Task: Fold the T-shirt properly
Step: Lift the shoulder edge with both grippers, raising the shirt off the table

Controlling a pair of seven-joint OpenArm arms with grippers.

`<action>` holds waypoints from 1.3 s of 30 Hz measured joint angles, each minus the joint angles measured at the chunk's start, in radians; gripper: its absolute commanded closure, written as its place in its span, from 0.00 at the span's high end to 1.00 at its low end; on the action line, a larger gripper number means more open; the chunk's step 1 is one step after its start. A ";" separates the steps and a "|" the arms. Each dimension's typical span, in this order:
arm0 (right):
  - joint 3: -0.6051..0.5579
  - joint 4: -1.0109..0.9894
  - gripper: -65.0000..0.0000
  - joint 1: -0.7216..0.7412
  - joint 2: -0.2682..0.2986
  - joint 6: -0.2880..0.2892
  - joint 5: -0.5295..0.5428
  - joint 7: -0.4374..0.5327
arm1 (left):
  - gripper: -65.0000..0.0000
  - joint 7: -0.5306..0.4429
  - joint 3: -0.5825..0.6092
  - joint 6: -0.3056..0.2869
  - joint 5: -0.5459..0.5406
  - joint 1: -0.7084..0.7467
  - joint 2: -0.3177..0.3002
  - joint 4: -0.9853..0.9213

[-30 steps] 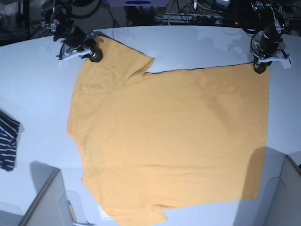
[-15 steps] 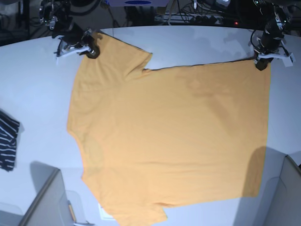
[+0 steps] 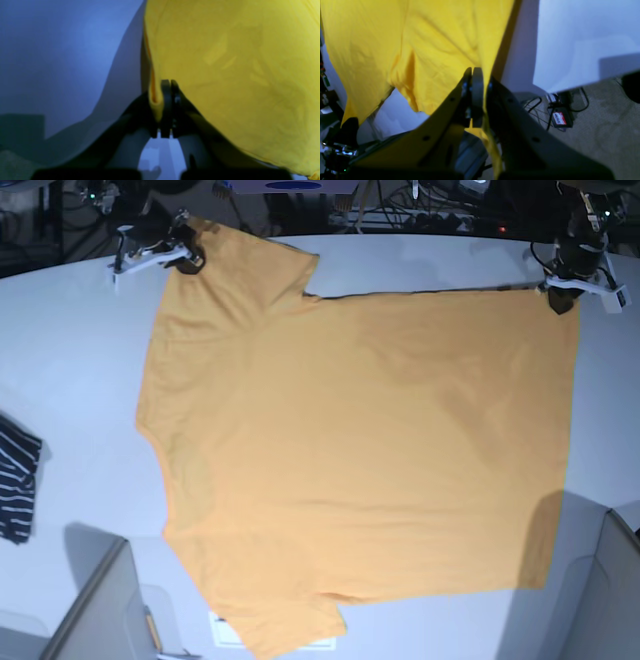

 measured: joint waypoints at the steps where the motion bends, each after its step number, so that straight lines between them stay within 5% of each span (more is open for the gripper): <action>1: 0.000 0.000 0.00 0.001 0.000 0.000 0.000 0.000 | 0.00 -0.001 0.000 0.000 0.000 0.003 0.000 0.001; 9: -0.004 0.067 0.00 0.049 0.000 0.053 0.000 0.000 | 0.00 0.004 0.005 0.001 0.001 -0.032 0.003 0.056; 18: -0.004 0.078 0.00 0.143 0.010 0.053 0.150 -0.015 | 0.00 0.004 0.005 0.023 0.002 -0.096 0.001 0.067; 21: -0.006 0.078 0.00 0.181 0.041 0.052 0.163 -0.015 | 0.00 0.008 0.005 0.072 0.007 -0.117 0.002 0.067; 31: -0.007 0.077 0.00 0.326 0.042 0.051 0.177 -0.020 | 0.00 0.008 0.005 0.074 0.004 -0.209 0.000 0.059; 39: -0.001 0.028 0.00 0.490 0.037 0.049 0.174 -0.132 | 0.00 0.011 0.095 0.126 -0.001 -0.267 -0.045 0.034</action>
